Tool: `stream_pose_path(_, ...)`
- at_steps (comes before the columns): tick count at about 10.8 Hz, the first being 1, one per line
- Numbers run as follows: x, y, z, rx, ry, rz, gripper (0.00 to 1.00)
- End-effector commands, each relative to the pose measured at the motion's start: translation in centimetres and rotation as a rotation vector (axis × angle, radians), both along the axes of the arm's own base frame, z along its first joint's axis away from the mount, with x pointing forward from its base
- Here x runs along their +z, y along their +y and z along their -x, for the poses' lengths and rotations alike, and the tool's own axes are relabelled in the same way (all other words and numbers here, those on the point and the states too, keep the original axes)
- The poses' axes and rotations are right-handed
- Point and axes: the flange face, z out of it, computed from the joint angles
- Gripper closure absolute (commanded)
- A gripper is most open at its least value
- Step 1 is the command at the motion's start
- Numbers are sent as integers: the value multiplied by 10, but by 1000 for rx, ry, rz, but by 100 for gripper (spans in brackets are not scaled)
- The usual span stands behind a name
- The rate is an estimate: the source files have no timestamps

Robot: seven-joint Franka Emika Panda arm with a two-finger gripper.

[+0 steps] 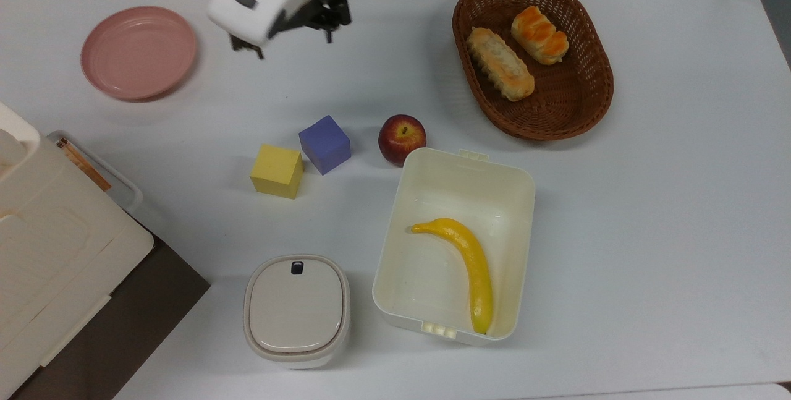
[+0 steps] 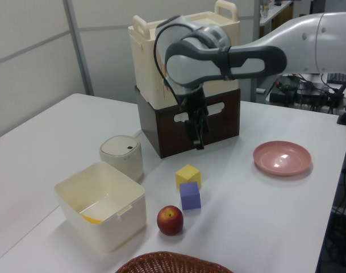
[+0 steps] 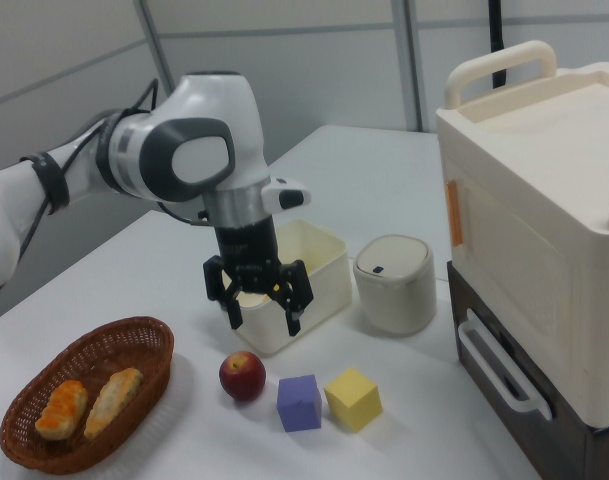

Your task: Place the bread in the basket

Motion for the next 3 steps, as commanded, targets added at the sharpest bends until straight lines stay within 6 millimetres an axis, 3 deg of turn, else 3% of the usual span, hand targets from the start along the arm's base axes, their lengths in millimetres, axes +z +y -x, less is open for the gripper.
stream_pose_path(1,32,-19,3,-110,-142,50,0)
stream_pose_path(3,42,-26,5,-144,-173,61,0)
